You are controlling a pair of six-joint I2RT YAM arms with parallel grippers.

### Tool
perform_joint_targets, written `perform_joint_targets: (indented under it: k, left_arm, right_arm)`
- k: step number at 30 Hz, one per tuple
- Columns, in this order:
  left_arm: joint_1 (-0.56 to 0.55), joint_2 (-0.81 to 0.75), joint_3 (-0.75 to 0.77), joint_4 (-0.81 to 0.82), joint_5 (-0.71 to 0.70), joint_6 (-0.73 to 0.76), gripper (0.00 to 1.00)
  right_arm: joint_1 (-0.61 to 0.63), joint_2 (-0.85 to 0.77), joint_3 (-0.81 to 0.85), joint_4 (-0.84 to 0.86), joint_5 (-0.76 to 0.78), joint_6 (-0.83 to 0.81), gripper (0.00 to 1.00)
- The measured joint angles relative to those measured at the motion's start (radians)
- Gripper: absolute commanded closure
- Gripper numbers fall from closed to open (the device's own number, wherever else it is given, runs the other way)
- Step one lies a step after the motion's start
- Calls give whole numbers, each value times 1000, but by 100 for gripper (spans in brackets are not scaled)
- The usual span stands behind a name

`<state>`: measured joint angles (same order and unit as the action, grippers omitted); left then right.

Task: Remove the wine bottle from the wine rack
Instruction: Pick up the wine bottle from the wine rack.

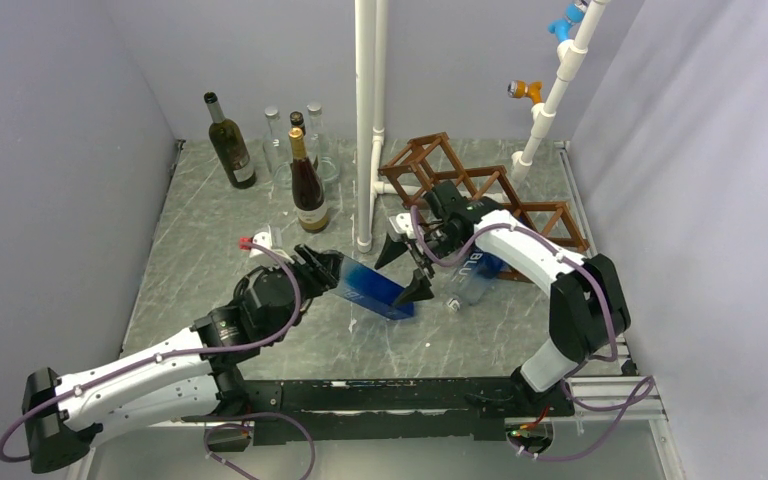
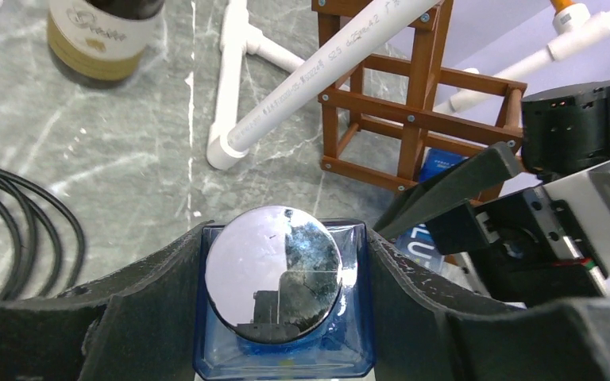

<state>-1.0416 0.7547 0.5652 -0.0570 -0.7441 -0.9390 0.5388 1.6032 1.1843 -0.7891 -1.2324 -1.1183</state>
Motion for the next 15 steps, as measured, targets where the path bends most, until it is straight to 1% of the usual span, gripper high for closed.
perform_joint_targets:
  k: [6, 11, 15]
  left_arm:
    - [5, -15, 78, -87, -6, 155, 100]
    - [7, -20, 119, -110, -6, 300, 100]
    - [9, -20, 145, -123, 6, 411, 100]
  right_arm:
    - [-48, -51, 10, -100, -11, -52, 0]
    - [-94, -77, 10, -127, -42, -71, 0]
    - [-103, -78, 10, -148, -57, -91, 0]
